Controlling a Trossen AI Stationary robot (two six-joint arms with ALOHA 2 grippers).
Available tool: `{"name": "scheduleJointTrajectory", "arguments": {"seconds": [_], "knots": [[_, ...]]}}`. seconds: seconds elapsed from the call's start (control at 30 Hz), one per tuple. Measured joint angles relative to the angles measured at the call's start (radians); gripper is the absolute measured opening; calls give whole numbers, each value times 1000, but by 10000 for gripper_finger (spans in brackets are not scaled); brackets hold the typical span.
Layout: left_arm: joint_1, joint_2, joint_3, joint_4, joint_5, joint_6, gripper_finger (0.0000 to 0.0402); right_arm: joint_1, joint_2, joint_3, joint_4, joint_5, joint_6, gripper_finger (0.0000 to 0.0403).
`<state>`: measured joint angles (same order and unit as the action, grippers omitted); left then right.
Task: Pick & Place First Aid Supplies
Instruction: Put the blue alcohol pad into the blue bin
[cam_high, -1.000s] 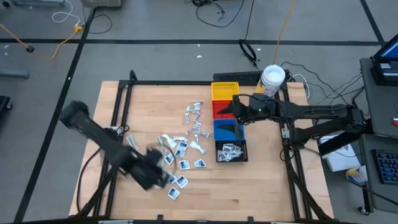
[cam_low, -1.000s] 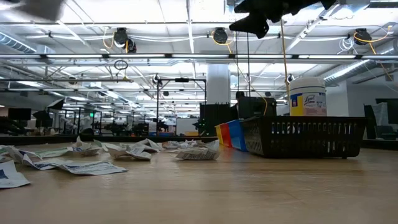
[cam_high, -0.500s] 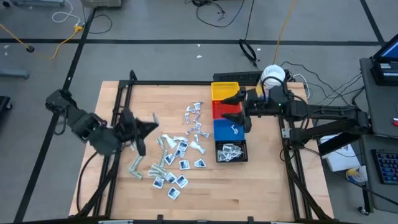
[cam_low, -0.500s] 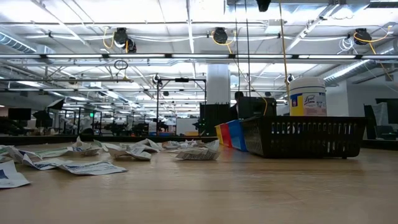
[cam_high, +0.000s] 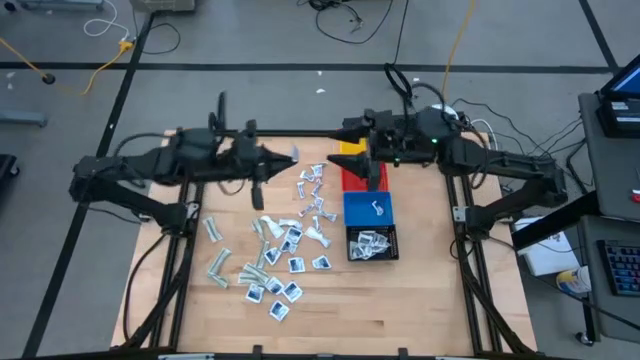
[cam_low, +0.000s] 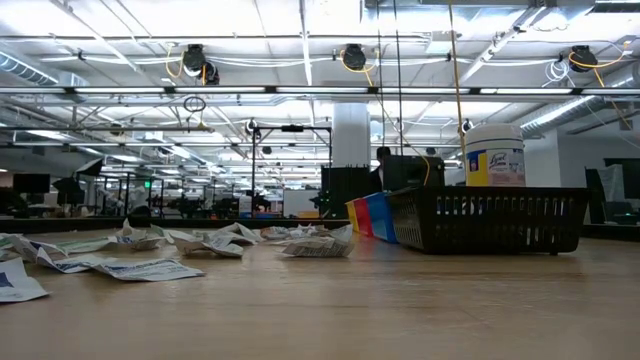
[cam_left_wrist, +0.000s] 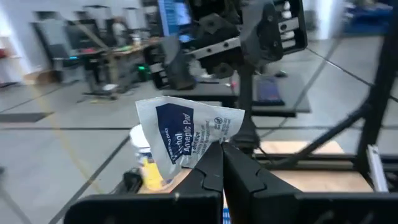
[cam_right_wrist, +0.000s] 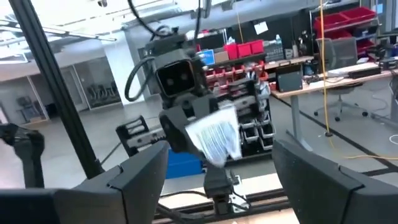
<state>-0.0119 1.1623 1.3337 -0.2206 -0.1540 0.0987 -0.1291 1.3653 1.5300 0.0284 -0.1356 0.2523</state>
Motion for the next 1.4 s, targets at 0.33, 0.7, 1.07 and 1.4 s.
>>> {"name": "scheduleJointTrajectory", "arguments": {"seconds": [0.33,0.7,1.07,1.4], "knots": [[121,201,199,-40,350,31,0,6,104,69,7,0,-13,278],[122,184,203,-46,363,44,0,27,100,71,11,-27,-11,83],[138,120,203,-340,344,-207,56,25,13,71,-216,-74,-25,2],[162,6,204,-639,347,-336,138,-39,-13,70,-882,-86,-65,1]]}}
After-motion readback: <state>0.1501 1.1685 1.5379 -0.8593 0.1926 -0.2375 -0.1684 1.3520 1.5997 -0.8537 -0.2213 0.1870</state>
